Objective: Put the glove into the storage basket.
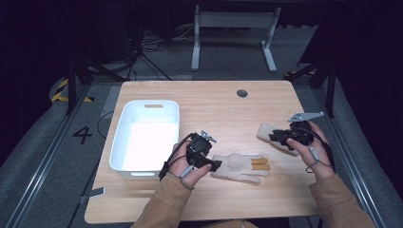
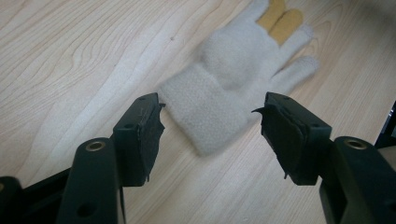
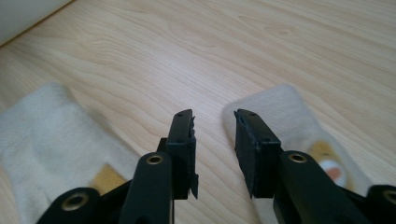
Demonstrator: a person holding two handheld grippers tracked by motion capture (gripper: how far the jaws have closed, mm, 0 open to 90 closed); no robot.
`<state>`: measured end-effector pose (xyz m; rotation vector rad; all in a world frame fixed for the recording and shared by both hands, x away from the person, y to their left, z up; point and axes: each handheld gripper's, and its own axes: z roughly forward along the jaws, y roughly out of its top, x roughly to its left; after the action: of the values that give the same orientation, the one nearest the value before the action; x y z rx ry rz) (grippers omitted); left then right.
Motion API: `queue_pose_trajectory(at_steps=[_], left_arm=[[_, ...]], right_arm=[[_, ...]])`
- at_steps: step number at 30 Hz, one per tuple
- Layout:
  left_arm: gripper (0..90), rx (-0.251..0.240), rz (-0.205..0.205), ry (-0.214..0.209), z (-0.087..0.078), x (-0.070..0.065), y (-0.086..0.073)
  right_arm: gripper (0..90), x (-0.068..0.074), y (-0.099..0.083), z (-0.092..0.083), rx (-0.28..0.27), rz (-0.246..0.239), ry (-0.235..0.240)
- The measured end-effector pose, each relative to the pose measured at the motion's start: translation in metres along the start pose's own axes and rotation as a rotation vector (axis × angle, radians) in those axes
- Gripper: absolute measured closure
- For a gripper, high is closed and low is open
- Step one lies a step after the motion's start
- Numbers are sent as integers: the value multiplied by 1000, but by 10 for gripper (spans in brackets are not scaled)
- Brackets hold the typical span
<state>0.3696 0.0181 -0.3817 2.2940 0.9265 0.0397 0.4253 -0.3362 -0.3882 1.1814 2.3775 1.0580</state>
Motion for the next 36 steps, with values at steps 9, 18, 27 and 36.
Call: queue_pose_trajectory(at_steps=[9,18,27,36], left_arm=[[387,0,-3,6,-1,1,-1],[388,4,-6,8,-1,2,-3],[390,10,-8,7,1,1,-3],[390,15,-6,7,1,2,-4]], right_arm=[[567,-25,-10,-6,-19,38,-81],[456,-49,-22,2,-28,100,-122],[433,-58,-31,15,31,105,-157],[530,-59,-38,30,88,61,-171]])
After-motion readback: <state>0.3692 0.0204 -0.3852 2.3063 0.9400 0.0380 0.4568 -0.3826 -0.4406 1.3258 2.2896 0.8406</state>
